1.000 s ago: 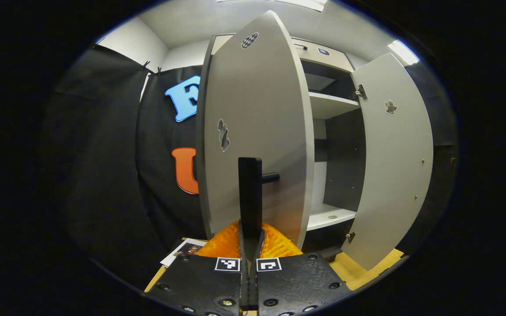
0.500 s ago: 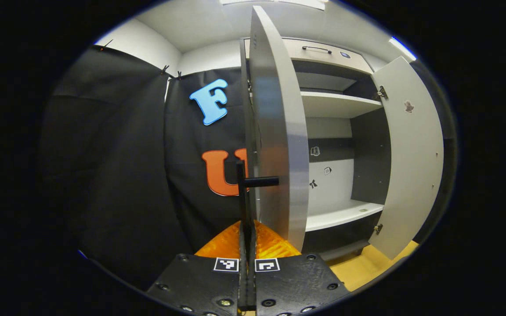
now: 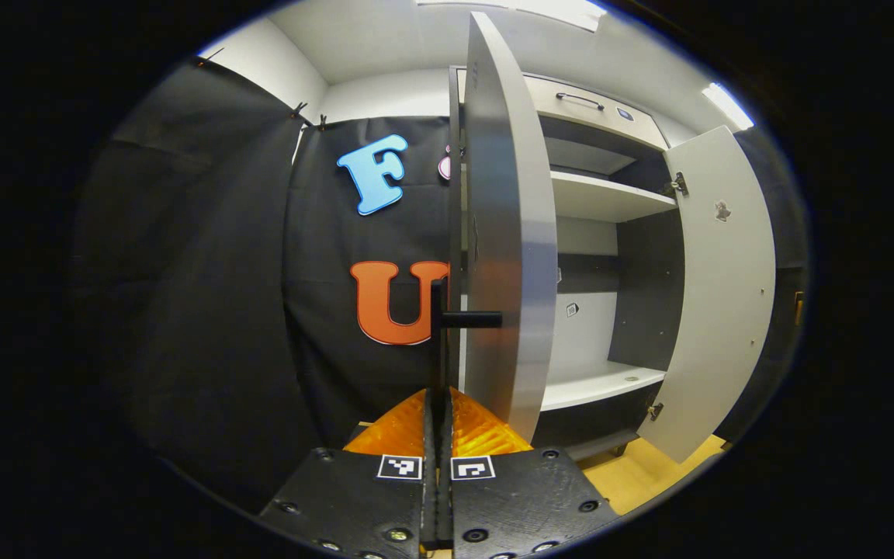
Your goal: Open the right door of the double-door shoe cabinet with the right hand, and open the left door with the left hand.
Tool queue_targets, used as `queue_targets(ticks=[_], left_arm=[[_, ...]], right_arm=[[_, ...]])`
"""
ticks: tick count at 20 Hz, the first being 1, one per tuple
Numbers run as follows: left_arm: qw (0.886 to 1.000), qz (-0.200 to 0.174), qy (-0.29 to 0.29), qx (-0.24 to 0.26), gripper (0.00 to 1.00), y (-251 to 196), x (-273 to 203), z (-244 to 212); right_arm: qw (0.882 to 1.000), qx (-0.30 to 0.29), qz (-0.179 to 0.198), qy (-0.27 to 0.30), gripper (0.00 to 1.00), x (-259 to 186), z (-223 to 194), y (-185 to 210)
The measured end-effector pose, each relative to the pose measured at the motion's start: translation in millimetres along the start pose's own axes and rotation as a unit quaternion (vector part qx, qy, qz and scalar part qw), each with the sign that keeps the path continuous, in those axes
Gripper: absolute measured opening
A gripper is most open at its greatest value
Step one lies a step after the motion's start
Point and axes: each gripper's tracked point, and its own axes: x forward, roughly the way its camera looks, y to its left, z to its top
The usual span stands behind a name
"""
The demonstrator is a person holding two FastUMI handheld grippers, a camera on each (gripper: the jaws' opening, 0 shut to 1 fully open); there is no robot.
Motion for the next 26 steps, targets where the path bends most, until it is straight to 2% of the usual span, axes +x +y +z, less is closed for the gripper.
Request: queue_targets(ticks=[6,8,9,10,11,14,15,16,17,19,20,21,26], left_arm=[[1.000,0.003,0.007,0.013,0.01,1,-5,-2],[0.999,0.019,0.001,0.043,0.03,8,-14,4],[0.998,0.032,0.001,0.056,0.15,14,-17,1],[0.997,0.044,0.000,0.066,0.12,19,-24,2],[0.996,0.051,0.002,0.067,0.24,22,-31,1],[0.997,0.058,0.018,0.038,0.82,24,-50,-9],[0.997,0.071,0.025,0.032,0.98,28,-60,-12],[0.996,0.080,0.023,0.027,1.00,31,-68,-12],[0.996,0.085,0.027,0.023,0.96,29,-76,-13],[0.995,0.096,0.031,0.020,0.96,25,-93,-10],[0.994,0.101,0.034,0.017,1.00,20,-100,-8],[0.994,0.102,0.030,0.016,0.97,13,-108,-3],[0.994,0.101,0.027,0.022,0.96,-28,-134,15]], right_arm=[[1.000,-0.001,-0.010,-0.003,1.00,-4,2,-3],[1.000,-0.002,-0.014,-0.008,1.00,-6,5,-9],[1.000,-0.002,-0.015,-0.010,1.00,-6,7,-13],[1.000,-0.003,-0.014,-0.011,1.00,-7,8,-15],[1.000,-0.002,-0.013,-0.011,1.00,-9,9,-14],[1.000,0.002,-0.009,-0.011,1.00,-13,8,-18],[1.000,0.003,-0.008,-0.010,1.00,-13,7,-20],[1.000,0.005,-0.005,-0.010,1.00,-14,7,-22],[1.000,0.007,-0.002,-0.010,1.00,-13,8,-24],[1.000,0.007,0.004,-0.015,1.00,-14,12,-27],[1.000,0.006,0.006,-0.018,1.00,-14,15,-29],[1.000,0.007,0.009,-0.021,1.00,-15,17,-31],[1.000,0.010,0.012,-0.025,1.00,-19,21,-46]])
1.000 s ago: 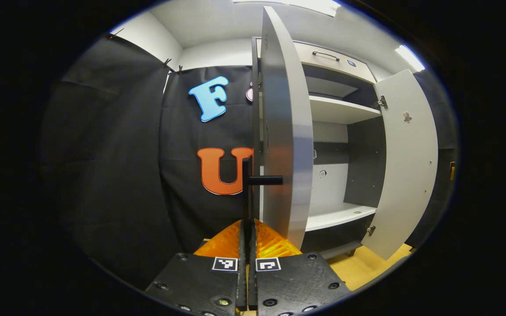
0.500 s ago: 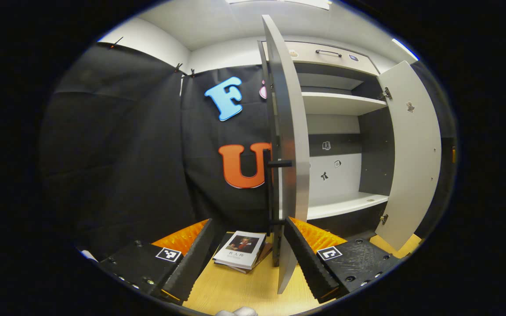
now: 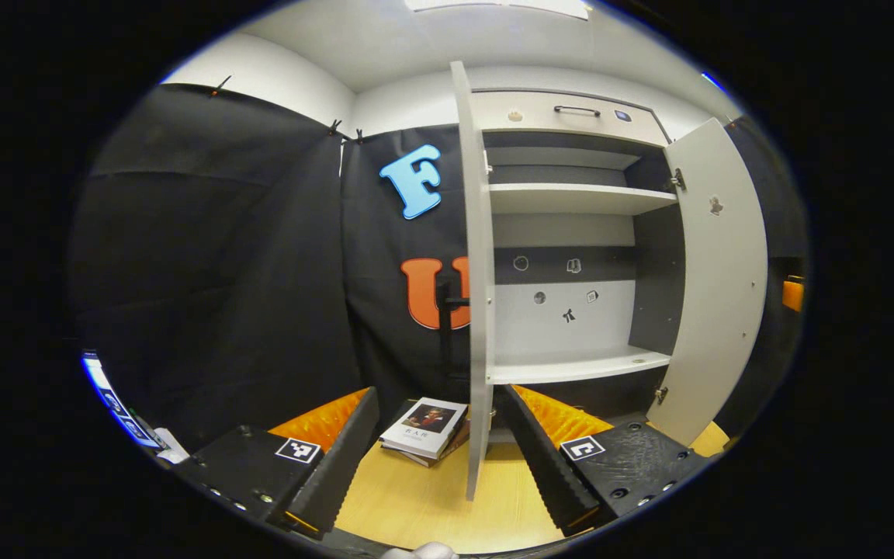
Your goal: Open the right door of the double-door shoe cabinet with the right hand, and open the left door with the left hand.
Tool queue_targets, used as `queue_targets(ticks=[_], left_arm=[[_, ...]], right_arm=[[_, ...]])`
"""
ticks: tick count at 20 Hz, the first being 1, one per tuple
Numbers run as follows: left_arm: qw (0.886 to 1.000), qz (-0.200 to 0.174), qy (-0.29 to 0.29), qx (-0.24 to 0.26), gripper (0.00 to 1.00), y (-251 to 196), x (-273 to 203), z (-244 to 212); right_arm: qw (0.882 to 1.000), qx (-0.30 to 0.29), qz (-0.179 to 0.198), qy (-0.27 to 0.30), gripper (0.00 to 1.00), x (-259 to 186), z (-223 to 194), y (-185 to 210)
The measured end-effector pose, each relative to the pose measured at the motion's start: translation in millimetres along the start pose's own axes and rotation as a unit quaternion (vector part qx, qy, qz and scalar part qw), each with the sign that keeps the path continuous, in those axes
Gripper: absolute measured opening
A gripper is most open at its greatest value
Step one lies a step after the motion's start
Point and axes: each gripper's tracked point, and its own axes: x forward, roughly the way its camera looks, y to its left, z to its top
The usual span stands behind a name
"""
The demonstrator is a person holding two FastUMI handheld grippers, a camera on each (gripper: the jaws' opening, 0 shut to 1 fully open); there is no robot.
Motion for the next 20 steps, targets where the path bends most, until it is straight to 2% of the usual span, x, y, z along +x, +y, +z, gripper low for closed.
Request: queue_targets(ticks=[6,11,17,20], left_arm=[[1.000,-0.007,-0.013,0.016,0.97,-38,-27,34],[0.998,-0.034,-0.040,0.025,0.96,-79,-46,58],[0.996,-0.071,-0.042,0.015,0.96,-117,-60,51],[0.997,-0.069,-0.040,-0.003,0.96,-114,-63,48]], right_arm=[[1.000,0.001,-0.017,-0.007,1.00,-3,7,-24],[0.999,0.005,-0.032,-0.016,1.00,-11,12,-40],[0.999,0.005,-0.041,-0.014,1.00,-20,4,-48],[0.999,0.004,-0.044,-0.009,1.00,-20,0,-50]])
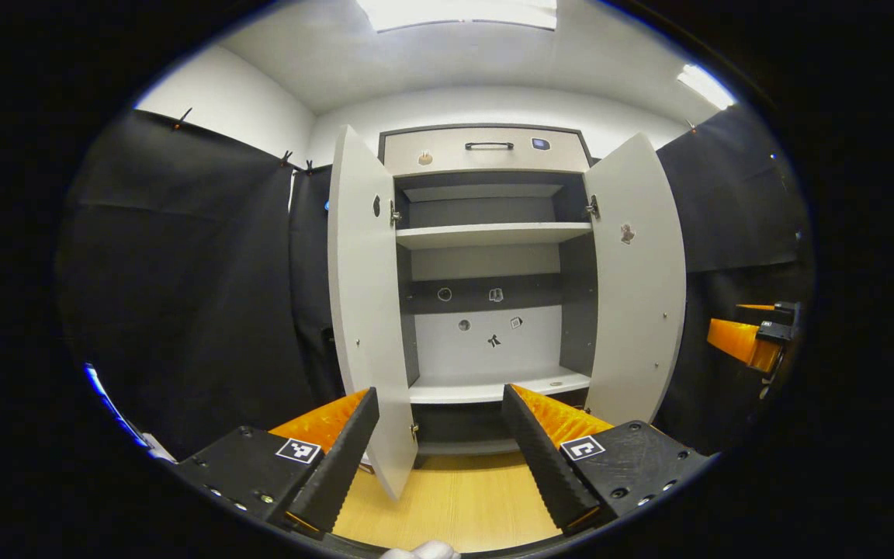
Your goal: Open the right door of the double-door shoe cabinet with the right hand, and open the left door with the left hand.
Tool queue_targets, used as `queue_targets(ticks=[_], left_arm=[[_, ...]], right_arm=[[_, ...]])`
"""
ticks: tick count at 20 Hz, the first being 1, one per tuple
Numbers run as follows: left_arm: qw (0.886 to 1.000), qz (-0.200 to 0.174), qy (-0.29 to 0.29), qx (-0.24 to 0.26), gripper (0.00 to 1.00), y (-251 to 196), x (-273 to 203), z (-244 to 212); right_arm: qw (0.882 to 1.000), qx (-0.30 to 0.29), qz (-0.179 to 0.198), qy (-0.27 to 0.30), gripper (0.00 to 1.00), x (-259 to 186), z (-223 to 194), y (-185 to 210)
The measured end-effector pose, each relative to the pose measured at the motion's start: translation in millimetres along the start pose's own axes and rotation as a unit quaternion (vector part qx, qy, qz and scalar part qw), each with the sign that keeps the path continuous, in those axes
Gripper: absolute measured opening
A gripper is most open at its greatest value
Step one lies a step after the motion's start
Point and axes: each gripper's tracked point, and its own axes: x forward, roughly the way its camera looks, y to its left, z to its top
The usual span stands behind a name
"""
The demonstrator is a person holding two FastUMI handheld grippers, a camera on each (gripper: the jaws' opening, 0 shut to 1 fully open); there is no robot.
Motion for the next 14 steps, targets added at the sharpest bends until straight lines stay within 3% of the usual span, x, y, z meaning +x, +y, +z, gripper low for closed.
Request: queue_targets(ticks=[14], left_arm=[[1.000,0.007,-0.001,-0.004,0.96,7,0,-1]], right_arm=[[1.000,-0.007,0.011,0.002,1.00,4,5,13]])
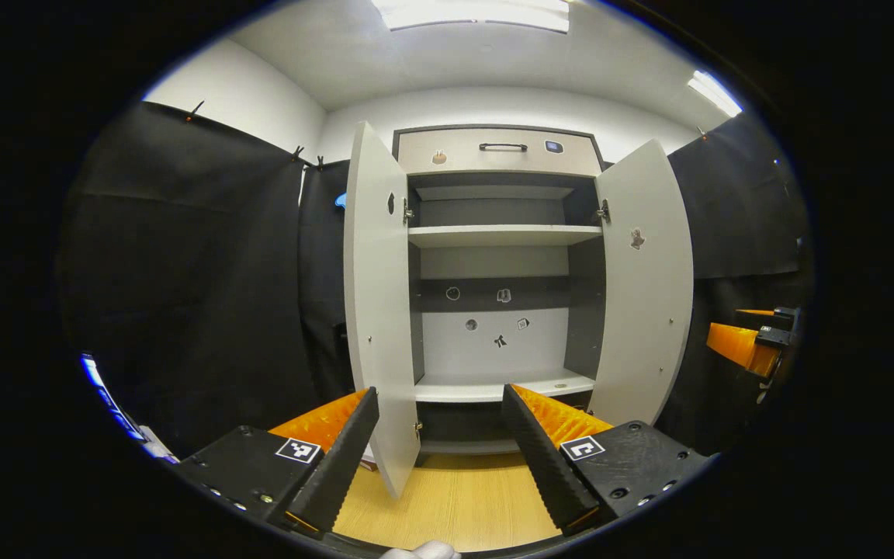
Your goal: Open the right door of the double-door shoe cabinet with the right hand, and open the left door with the left hand.
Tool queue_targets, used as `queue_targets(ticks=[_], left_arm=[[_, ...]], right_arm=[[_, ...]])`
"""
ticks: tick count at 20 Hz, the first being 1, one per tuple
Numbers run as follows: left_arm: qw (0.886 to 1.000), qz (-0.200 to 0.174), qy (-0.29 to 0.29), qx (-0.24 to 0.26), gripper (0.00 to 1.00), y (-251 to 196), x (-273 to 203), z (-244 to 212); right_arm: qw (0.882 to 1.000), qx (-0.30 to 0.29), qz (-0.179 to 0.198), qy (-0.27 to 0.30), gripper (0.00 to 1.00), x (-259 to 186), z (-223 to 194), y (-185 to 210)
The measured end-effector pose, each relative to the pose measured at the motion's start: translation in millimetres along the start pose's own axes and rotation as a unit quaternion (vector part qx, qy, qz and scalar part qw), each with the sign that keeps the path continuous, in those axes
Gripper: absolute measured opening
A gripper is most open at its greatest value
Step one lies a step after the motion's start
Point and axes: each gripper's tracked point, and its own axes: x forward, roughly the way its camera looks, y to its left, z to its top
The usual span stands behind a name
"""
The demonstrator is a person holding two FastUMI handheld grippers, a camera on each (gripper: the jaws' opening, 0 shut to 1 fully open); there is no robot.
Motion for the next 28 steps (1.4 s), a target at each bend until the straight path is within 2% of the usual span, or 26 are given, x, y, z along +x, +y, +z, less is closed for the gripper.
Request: queue_targets(ticks=[28], left_arm=[[1.000,-0.003,0.004,0.005,0.96,-2.7,0.2,0.6]], right_arm=[[1.000,0.000,-0.002,-0.015,1.00,-2.1,10.1,-0.3]])
